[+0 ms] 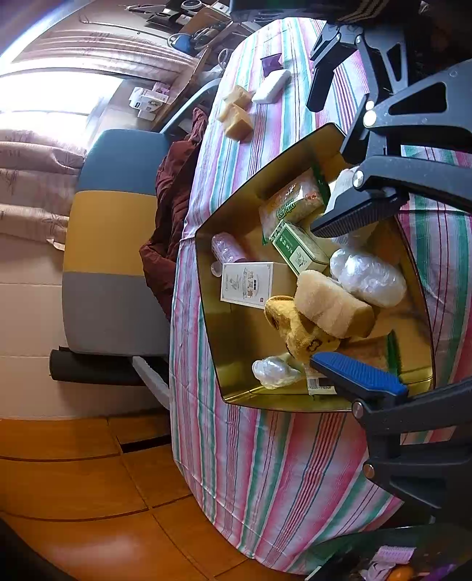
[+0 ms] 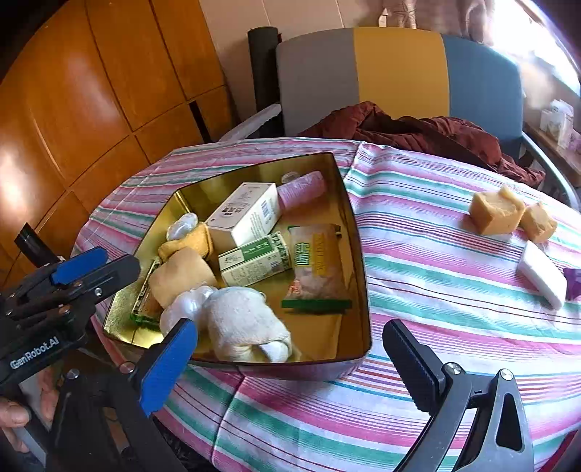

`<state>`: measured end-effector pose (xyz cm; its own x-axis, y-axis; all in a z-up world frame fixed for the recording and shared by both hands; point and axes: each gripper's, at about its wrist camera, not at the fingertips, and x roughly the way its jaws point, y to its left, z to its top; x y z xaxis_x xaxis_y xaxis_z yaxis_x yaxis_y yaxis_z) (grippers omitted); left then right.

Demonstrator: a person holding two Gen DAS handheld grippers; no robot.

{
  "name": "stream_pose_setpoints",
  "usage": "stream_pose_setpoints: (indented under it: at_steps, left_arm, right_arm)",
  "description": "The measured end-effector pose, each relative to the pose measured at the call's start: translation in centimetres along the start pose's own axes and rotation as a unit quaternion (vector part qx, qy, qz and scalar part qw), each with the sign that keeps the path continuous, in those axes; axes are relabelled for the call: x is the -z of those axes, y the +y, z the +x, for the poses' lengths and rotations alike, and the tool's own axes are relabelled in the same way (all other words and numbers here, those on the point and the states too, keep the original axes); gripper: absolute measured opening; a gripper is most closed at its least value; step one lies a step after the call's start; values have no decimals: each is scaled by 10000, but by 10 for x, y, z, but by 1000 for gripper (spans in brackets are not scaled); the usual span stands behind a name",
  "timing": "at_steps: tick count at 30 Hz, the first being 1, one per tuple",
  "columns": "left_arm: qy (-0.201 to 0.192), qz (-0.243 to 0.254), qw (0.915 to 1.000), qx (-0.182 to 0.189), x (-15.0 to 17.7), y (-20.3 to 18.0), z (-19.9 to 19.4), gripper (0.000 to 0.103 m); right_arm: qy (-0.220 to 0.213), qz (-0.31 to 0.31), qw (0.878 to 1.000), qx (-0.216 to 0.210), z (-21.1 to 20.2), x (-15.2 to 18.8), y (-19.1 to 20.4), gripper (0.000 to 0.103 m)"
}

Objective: Organize objects
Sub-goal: 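Withdraw both open tools from the tray toward the sponges and eraser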

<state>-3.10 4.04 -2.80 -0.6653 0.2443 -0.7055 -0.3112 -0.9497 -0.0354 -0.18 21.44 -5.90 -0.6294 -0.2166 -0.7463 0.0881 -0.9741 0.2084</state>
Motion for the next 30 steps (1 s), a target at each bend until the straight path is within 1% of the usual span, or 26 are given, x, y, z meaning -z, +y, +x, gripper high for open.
stream_pose_setpoints:
  at_steps: [7,12,15,21,26,30]
  left_arm:
    - [-18,96,10000,0,-1,-5,-3,66]
    - [11,155,9999,10,-1,-9,-3,66]
    - [24,212,9998,24,-1,-12,-4,66]
    - [21,288,9996,56,-3,-18,-5,66]
    - [7,286,9995,100,-7,-20,-5,66]
    - [47,266,9993,247,-8,-21,-4,66]
  right_arm:
    - [66,184,9998,72,-1,0,-17,103]
    - [59,552,9983,165,-6,0,-41,103]
    - [105,726,9969,281,-7,1,-55,103]
    - [193,1056,9936,352,-9,1,-80,103]
    - [467,1328,9892,403,-7,2,-106,103]
    - [726,1549,9841,479,-4,3,-131,103]
